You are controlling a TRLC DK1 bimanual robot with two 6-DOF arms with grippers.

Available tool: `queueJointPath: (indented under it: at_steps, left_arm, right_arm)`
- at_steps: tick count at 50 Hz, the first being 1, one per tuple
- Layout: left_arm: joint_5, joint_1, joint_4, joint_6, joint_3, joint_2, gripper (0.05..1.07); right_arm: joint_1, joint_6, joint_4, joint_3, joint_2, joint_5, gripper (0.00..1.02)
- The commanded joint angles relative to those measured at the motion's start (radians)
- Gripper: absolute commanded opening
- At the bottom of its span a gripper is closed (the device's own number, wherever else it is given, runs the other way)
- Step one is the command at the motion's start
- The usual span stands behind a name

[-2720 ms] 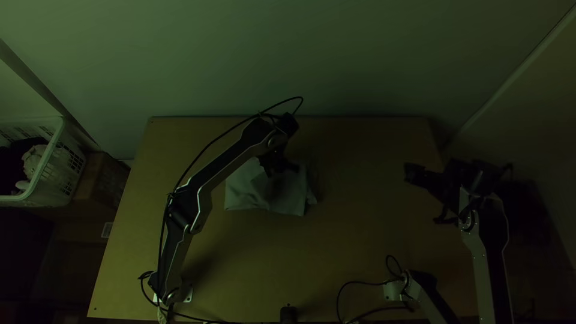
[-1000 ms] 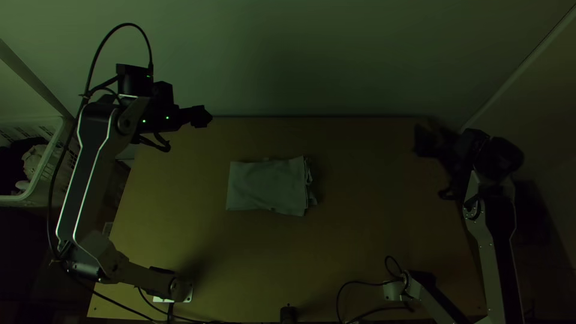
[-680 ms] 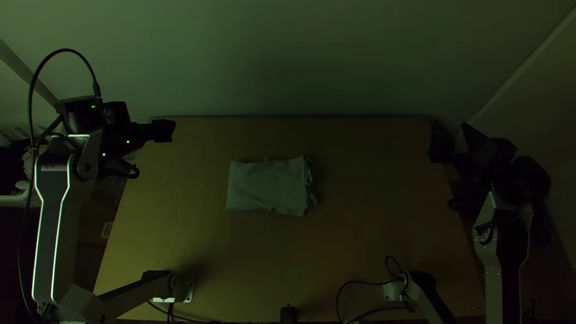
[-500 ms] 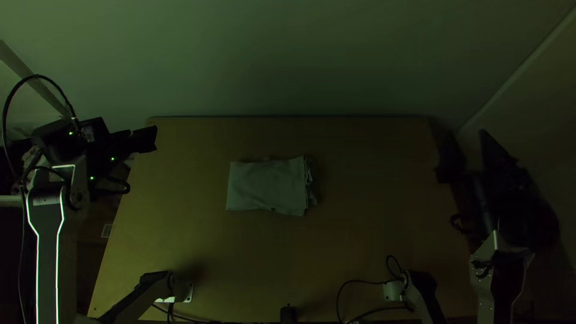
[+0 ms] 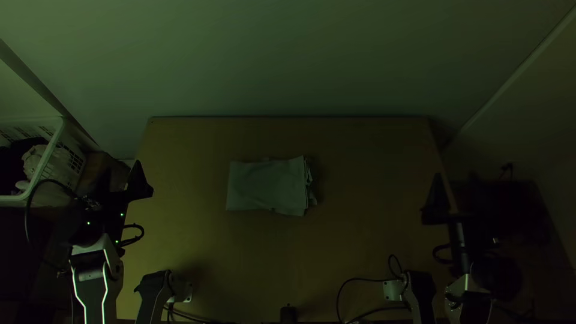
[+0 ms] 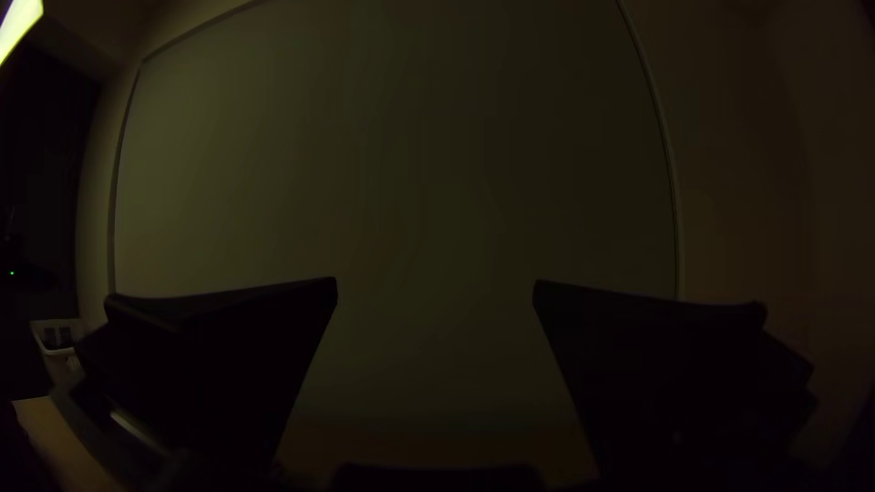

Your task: Fold the t-shirt

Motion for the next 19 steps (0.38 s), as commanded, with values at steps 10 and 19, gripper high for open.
queueJointPath:
  at_steps: [10, 19]
  left_arm:
    - [-0.013, 0.004, 0.094, 0.034, -0.369, -0.31, 1.03]
    - [-0.013, 0.004, 0.112, 0.051, -0.524, -0.451, 1.03]
  right_arm:
    - [-0.02, 0.048, 0.037, -0.259, -0.177, 0.011, 0.99]
    - [-0.049, 0.035, 0.126, -0.399, -0.215, 0.012, 0.99]
